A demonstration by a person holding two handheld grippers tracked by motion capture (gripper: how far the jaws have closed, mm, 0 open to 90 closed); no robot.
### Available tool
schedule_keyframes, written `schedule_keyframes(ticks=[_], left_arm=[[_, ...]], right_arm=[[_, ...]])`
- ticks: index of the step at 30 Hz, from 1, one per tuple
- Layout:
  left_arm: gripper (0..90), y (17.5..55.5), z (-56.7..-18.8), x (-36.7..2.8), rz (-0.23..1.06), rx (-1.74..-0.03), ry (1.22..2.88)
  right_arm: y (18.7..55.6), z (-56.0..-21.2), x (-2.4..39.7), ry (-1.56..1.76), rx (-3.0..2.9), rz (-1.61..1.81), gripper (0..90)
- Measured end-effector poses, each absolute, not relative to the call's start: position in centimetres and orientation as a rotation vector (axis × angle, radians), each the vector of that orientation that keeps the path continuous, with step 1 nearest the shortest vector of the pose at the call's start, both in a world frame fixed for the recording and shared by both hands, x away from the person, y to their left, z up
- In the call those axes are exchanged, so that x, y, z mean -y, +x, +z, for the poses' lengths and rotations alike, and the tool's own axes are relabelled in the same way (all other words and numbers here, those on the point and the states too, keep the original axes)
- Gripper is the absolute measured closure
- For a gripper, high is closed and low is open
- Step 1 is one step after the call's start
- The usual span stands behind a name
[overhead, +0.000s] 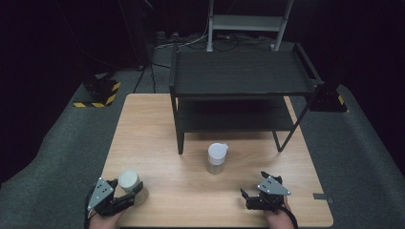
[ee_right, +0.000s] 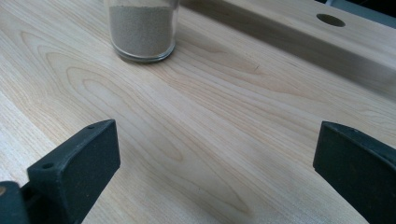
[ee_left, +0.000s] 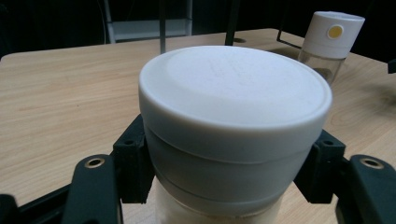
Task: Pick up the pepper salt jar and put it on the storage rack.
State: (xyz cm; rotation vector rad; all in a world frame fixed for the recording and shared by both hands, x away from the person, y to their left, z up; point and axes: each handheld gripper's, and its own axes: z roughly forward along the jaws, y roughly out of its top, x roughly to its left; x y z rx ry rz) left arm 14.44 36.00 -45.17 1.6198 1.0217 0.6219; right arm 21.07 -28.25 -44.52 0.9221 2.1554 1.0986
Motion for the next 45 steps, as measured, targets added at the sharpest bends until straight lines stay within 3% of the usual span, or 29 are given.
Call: schedule_keyframes(ticks=[24,45], left_arm=[[34.4,14.7,-42.7,-32.7,0.616,-0.957,1.590],[34.4,17.5,-39.1,-30.1,0.634,-0.875,1.570]], right_arm=[[21.1,-44.4,27.9,0.908,-2.168,1.069,0.0],[21.0,-44.5,28.2,0.914,-2.161,1.087,0.0]])
